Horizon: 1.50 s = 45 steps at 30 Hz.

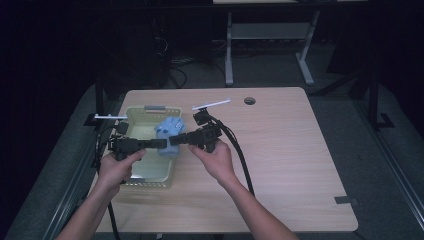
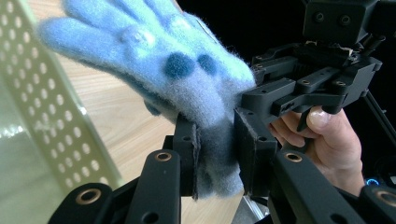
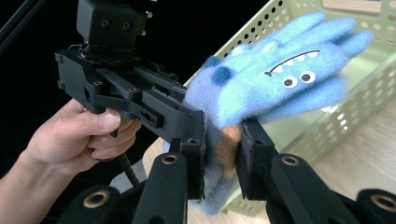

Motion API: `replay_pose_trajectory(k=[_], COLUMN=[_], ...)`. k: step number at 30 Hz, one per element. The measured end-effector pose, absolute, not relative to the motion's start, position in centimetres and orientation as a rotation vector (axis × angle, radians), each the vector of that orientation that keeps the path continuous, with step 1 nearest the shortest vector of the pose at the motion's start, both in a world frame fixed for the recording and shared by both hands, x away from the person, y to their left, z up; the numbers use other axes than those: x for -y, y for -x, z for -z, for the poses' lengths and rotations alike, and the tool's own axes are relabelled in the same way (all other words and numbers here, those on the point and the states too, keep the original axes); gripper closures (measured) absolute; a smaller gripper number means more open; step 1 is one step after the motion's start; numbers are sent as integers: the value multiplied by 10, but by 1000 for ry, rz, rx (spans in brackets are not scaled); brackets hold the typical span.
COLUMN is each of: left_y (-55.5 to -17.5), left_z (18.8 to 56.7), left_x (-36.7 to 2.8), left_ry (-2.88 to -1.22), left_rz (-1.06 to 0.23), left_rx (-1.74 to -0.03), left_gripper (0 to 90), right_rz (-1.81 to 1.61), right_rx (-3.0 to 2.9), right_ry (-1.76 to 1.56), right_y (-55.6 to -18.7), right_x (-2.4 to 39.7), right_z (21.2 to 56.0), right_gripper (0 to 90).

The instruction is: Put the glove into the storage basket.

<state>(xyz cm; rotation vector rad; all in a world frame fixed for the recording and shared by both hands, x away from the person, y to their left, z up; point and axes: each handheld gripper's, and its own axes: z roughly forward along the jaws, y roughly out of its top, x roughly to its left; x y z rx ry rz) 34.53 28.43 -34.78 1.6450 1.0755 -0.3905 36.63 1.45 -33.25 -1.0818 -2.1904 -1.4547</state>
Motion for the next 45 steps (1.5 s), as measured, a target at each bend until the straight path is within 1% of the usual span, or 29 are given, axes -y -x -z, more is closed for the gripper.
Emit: replay_pose_trajectory(k=[24,32,45], left_y=[-355,-360,-363], left_z=[360,365,369], left_x=[-323,-336,-352], left_ry=[-1642,-1643,-1694], left_rz=[413,399,360], left_rx=[-1150,-1187,-1249], left_gripper=[718,727,749], right_rz=[1412,1406,1381], right_rx=[2155,2142,2096], right_ry=[1059,1067,1082], right_y=[-384,-390,-399], right_x=[-55,-69,-91], right_z=[350,358,375], right_gripper=[746,750,754])
